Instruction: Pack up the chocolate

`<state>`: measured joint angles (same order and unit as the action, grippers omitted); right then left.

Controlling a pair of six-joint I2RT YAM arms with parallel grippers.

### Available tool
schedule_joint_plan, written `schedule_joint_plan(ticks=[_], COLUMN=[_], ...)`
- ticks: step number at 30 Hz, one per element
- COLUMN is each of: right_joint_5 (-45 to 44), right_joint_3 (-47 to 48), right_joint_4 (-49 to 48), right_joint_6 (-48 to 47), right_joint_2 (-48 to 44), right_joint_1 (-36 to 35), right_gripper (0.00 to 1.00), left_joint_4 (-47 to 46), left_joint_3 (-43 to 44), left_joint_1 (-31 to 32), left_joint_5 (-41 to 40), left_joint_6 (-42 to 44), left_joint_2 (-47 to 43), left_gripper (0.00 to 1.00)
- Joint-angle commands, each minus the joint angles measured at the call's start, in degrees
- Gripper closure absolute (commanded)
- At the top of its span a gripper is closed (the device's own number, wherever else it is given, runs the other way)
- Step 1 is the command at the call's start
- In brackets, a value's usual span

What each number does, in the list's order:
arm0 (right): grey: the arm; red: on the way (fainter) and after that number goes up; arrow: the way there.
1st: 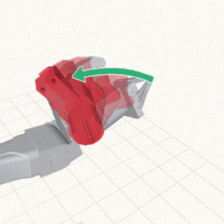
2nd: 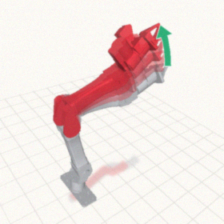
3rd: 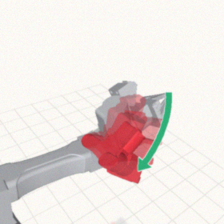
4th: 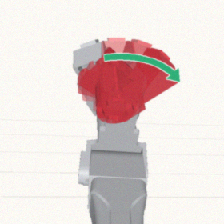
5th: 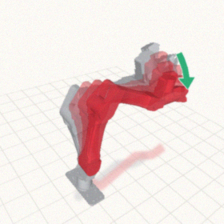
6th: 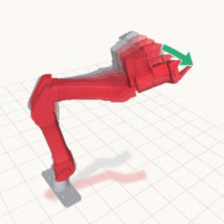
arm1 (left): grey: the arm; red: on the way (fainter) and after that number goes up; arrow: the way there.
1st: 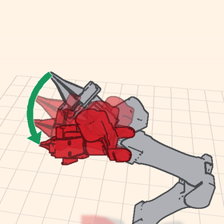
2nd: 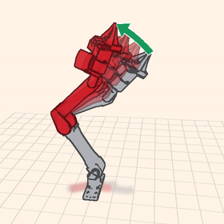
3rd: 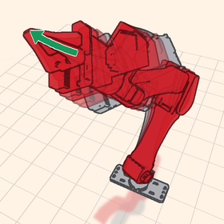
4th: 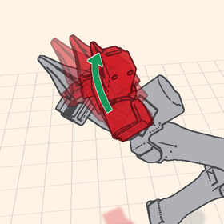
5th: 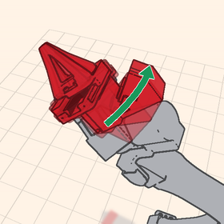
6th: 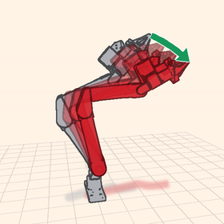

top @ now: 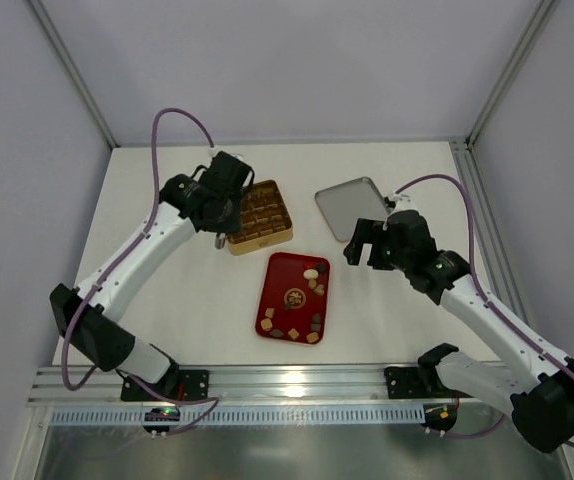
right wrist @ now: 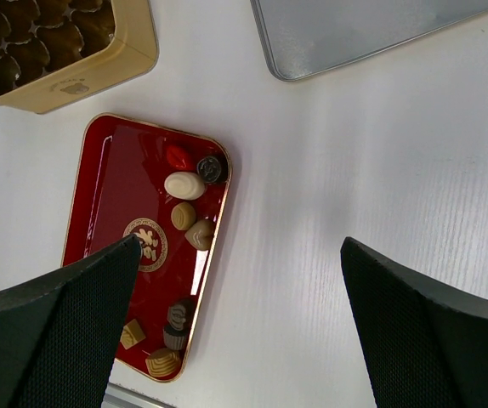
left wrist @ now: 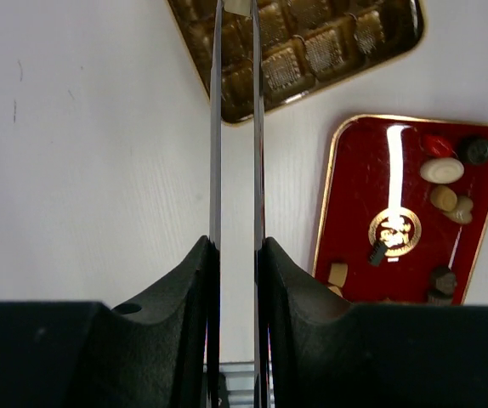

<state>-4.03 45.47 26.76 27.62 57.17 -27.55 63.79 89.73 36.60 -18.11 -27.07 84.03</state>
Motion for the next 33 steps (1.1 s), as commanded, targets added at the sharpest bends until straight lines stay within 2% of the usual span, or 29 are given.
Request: schedule_joint_plan(ticks=[1,6,11,18,26,33], right_joint_5=[1.31,2.1,2.19,1.92,1.83,1.84], right_joint_3=[2.6,2.52,2.69,2.69,2.51,2.34], right_joint_4=[-1.89,-2.07,-2.15,-1.89,-1.8,-1.89], right_joint_6=[-1.25,-1.34,-1.34,-1.34,-1.16,-0.99], right_joint_2=[0.23,0.66,0.58,0.23,0.31,0.49], right_joint_1=[-0.05,-0.14,-0.13,-0.13,-0.13,-0.13], right_gripper=[0.0,0.0,0.0,0.0,0.0,0.0], left_joint_4=[-4.71,-6.57,-7.36,-8.33,-8.24,-8.07], left_joint_3=[3.25,6.59,8.53,9.14,6.86,6.42], left_joint_1=[-4.68,-9.61,-11.72,-11.99,-11.99,-12.08], left_joint_5=[-1.23,-0.7,0.44,1.5,0.79,0.71], left_joint_6=[2.64,3.51,4.22,4.92,4.66,5.18], left_joint_2=[3.41,8.25,11.68,15.11,14.32,14.32], left_gripper=[0.87,0.88,0.88,0.87,0.86,0.82])
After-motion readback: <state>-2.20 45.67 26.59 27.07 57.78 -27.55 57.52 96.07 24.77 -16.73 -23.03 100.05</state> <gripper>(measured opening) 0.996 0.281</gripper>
